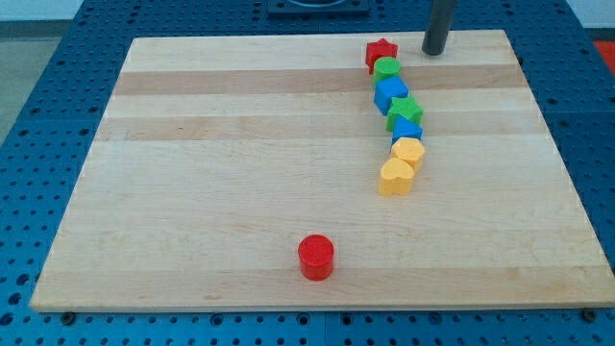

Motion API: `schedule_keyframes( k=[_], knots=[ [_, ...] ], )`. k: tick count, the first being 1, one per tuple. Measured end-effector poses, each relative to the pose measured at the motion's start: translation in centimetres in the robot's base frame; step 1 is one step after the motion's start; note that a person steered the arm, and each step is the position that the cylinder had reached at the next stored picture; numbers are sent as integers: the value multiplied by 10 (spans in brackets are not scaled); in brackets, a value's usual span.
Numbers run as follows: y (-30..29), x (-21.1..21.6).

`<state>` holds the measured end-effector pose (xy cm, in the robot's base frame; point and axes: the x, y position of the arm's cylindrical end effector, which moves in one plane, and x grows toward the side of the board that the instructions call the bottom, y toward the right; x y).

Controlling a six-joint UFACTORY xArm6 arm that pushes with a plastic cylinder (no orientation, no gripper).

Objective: Move red star towards the top center

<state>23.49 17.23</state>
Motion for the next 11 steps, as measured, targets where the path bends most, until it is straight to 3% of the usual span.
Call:
schedule_keyframes(
  k=[5, 7, 11],
  knots=[
    [-104, 25],
    [-114, 9],
    [-188, 5]
  ],
)
